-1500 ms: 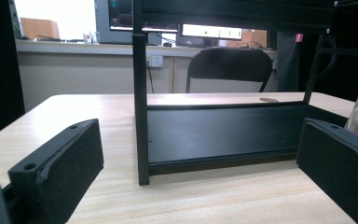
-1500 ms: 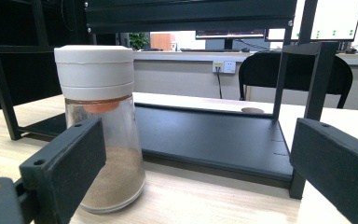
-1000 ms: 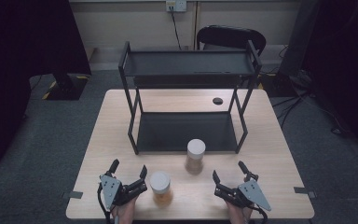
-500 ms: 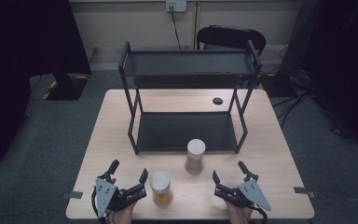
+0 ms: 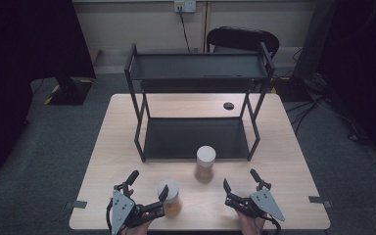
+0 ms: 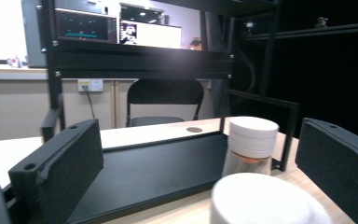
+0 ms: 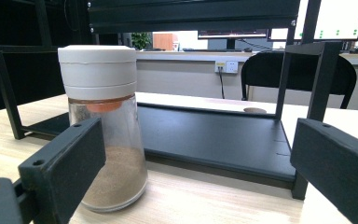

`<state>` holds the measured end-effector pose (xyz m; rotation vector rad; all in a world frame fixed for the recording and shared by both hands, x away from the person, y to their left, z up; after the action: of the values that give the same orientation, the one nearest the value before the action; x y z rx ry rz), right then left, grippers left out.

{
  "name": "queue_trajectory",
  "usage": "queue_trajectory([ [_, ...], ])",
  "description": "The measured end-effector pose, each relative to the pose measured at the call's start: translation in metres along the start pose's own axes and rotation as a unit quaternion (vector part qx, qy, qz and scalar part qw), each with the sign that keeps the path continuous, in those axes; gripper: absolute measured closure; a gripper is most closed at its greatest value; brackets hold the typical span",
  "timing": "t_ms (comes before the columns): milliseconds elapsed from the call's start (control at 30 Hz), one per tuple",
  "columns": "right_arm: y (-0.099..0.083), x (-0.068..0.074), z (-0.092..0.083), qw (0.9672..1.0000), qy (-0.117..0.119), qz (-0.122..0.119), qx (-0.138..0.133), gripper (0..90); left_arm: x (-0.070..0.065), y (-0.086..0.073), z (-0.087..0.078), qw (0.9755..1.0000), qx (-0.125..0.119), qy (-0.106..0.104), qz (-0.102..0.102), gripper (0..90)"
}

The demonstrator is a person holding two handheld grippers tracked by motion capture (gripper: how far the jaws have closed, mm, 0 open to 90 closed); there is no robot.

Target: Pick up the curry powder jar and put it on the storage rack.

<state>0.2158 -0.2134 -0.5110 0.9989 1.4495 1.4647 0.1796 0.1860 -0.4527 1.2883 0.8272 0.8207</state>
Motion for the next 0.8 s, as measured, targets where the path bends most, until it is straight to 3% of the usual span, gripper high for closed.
queue_trajectory([
  [433,0.000,0.000,0.000,1.0000,-0.001,0.000,0.000,2.0,-0.011,-0.008,0.001,0.9997,0.010,-0.021,0.008,0.7],
  [600,0.000,0.000,0.000,1.0000,-0.001,0.000,0.000,2.0,-0.011,-0.014,0.002,0.9991,0.021,-0.037,0.008,4.9],
  [800,0.000,0.000,0.000,1.0000,-0.002,0.000,0.000,2.0,-0.009,-0.021,0.004,0.9976,0.049,-0.048,-0.008,8.6],
])
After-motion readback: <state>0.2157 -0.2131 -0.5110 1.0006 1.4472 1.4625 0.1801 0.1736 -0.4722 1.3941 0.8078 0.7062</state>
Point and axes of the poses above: each handheld gripper's, and its own axes: z roughly forward along the jaws, y roughly out of its top, x roughly to its left, the point moved 7 cm from there along z, roughly forward along the jaws
